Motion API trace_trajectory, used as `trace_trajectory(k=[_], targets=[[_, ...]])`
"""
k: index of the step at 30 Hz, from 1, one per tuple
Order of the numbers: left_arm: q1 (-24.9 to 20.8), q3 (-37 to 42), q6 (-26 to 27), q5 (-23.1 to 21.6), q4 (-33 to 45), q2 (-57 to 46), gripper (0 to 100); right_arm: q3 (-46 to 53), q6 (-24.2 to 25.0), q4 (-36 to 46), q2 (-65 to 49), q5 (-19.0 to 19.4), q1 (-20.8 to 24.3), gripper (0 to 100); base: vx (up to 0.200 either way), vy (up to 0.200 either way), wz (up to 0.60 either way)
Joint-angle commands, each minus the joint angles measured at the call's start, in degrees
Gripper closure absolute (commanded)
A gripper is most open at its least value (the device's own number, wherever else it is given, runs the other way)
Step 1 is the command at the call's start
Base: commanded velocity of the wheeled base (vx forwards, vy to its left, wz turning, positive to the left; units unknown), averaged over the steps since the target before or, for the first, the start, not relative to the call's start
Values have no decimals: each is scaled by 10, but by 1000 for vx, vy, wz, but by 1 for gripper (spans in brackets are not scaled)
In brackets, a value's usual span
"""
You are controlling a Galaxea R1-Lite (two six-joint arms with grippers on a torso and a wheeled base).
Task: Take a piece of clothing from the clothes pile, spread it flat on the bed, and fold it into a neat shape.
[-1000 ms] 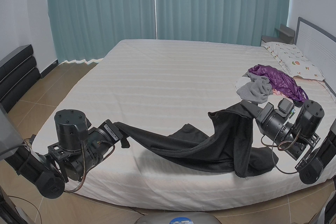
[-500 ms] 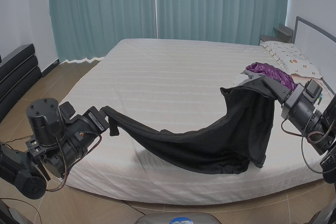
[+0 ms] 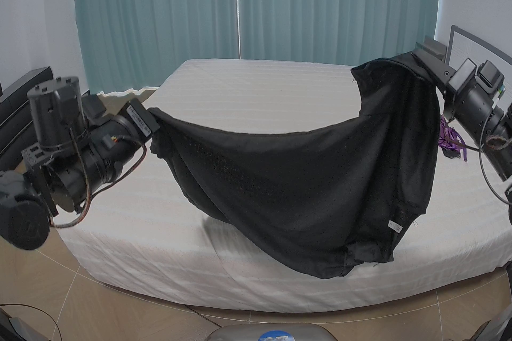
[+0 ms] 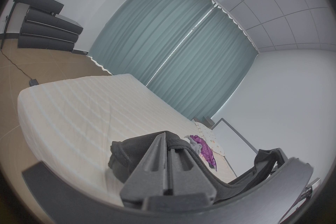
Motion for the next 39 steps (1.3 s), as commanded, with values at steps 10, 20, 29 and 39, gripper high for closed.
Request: trace_trajectory(k=[10, 20, 29, 39], targets=[[22, -122, -1, -6, 43, 133, 100, -152, -33, 8, 191, -4, -55, 100, 200, 0, 0], [30, -200, -4, -7, 41, 240, 100, -225, -63, 19, 307, -36, -56, 100, 200, 0, 0], [38, -237, -6, -6, 41, 311, 100, -276, -68, 12, 366, -46, -56, 100, 111, 0, 0], [39, -246, -53, -6, -1, 397, 100, -290, -75, -10, 468, -66, -56, 100, 0, 0, 0]])
